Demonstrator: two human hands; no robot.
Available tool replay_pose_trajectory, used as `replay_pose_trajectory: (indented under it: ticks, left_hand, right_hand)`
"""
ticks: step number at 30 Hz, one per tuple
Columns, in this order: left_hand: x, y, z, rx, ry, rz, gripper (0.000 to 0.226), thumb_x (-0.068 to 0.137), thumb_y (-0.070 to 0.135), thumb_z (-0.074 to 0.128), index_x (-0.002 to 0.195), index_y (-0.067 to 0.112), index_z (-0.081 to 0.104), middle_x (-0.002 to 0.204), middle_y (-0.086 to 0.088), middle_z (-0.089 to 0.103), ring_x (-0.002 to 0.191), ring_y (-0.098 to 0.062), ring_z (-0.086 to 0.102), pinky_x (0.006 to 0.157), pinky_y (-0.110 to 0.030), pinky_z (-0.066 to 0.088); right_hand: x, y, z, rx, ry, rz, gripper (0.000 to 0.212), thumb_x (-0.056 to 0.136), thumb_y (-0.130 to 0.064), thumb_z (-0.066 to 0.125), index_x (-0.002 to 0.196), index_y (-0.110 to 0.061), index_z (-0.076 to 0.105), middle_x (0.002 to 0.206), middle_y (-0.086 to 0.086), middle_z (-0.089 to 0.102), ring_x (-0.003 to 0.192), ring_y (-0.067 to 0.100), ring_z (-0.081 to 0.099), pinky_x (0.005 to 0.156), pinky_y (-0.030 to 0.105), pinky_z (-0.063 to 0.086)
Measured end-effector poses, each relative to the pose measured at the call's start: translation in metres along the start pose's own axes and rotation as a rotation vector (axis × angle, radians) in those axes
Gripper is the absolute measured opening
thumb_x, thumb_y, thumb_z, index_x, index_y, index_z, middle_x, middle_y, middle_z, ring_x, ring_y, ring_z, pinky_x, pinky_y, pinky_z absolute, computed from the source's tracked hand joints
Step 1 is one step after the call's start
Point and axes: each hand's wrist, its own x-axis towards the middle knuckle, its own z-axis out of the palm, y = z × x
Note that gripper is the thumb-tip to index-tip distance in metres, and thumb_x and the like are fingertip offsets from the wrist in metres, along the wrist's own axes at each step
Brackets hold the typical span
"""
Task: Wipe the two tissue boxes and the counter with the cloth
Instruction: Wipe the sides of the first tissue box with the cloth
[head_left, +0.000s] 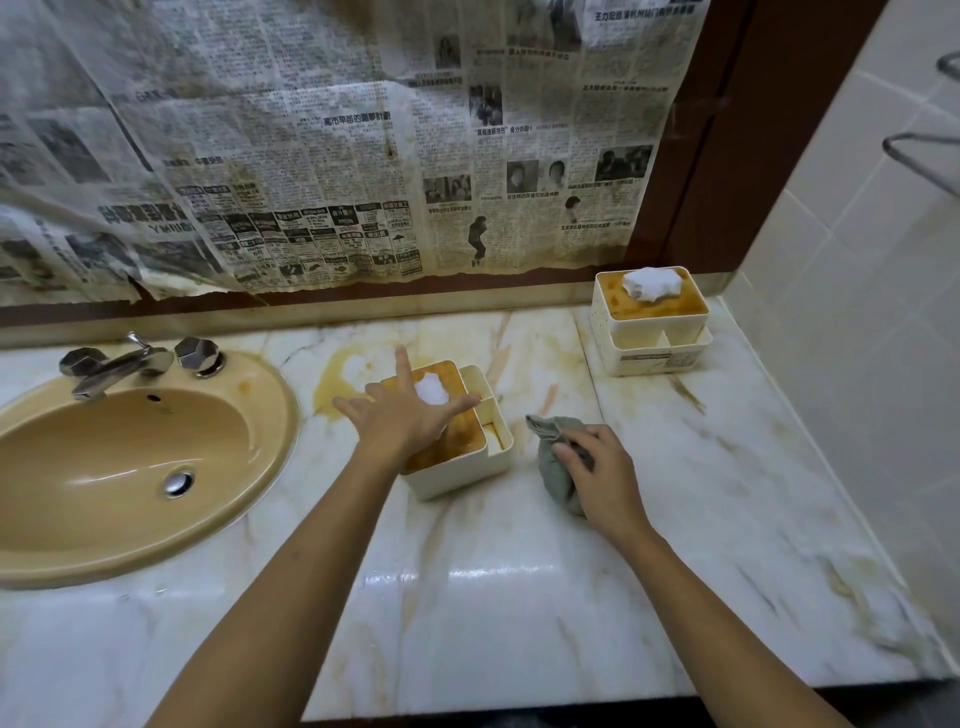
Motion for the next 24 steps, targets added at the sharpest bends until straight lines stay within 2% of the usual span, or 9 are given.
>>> replay_pose_trajectory:
  ticks: [4, 10, 13, 16, 21, 24]
  left_hand:
    - [0.000, 0.018, 0.008, 0.130, -0.013, -0.010, 0.133, 0.057, 0.104, 0.026, 0.153, 0.029, -0.025, 0.154, -0.039, 0.020, 0.149, -0.044, 0.014, 0.110, -0.071, -0.004]
    - [0.005, 0.020, 0.012, 0.099, -0.043, 0.002, 0.143, 0.059, 0.091, 0.058, 0.152, 0.026, -0.029, 0.157, -0.036, 0.013, 0.149, -0.044, 0.010, 0.114, -0.065, 0.004]
    - [0.009, 0.013, 0.008, 0.068, -0.041, 0.158, 0.151, 0.050, 0.087, 0.070, 0.152, 0.032, -0.026, 0.158, -0.023, 0.021, 0.146, -0.040, 0.024, 0.114, -0.062, 0.009]
    - [0.013, 0.003, 0.008, 0.043, -0.024, 0.299, 0.151, 0.044, 0.086, 0.073, 0.153, 0.038, -0.020, 0.161, -0.009, 0.025, 0.145, -0.033, 0.029, 0.116, -0.061, 0.007]
    - [0.005, -0.008, 0.012, -0.026, 0.023, 0.203, 0.147, 0.043, 0.086, 0.074, 0.154, 0.042, -0.011, 0.151, -0.012, 0.041, 0.141, -0.036, 0.035, 0.113, -0.063, 0.014]
    - [-0.001, -0.016, 0.016, -0.099, 0.045, 0.182, 0.144, 0.043, 0.086, 0.074, 0.155, 0.043, -0.006, 0.152, -0.007, 0.042, 0.140, -0.036, 0.034, 0.111, -0.061, 0.014]
  right_hand:
    - [0.000, -0.005, 0.003, 0.070, 0.046, 0.001, 0.025, 0.095, -0.018, 0.065, 0.120, -0.018, 0.070, 0.111, -0.004, 0.055, 0.102, -0.008, 0.054, 0.086, 0.001, 0.039]
    - [-0.009, -0.001, 0.005, 0.145, 0.079, 0.040, 0.027, 0.095, -0.017, 0.065, 0.122, -0.018, 0.069, 0.111, -0.005, 0.056, 0.102, -0.007, 0.056, 0.086, 0.004, 0.042]
    - [-0.011, 0.000, 0.004, 0.205, 0.087, 0.050, 0.028, 0.095, -0.017, 0.065, 0.123, -0.018, 0.068, 0.110, -0.007, 0.057, 0.102, -0.008, 0.057, 0.088, 0.008, 0.046]
    - [-0.015, -0.002, 0.006, 0.243, 0.089, 0.044, 0.029, 0.095, -0.018, 0.065, 0.124, -0.018, 0.068, 0.113, -0.008, 0.059, 0.106, -0.001, 0.058, 0.089, 0.008, 0.045]
    - [-0.022, -0.007, 0.021, 0.311, 0.071, 0.060, 0.028, 0.095, -0.015, 0.065, 0.123, -0.013, 0.069, 0.114, -0.003, 0.062, 0.102, -0.007, 0.058, 0.084, 0.004, 0.043]
    - [-0.026, -0.009, 0.040, 0.321, 0.031, 0.081, 0.028, 0.095, -0.015, 0.065, 0.122, -0.015, 0.069, 0.111, -0.002, 0.061, 0.100, -0.005, 0.059, 0.084, 0.005, 0.043]
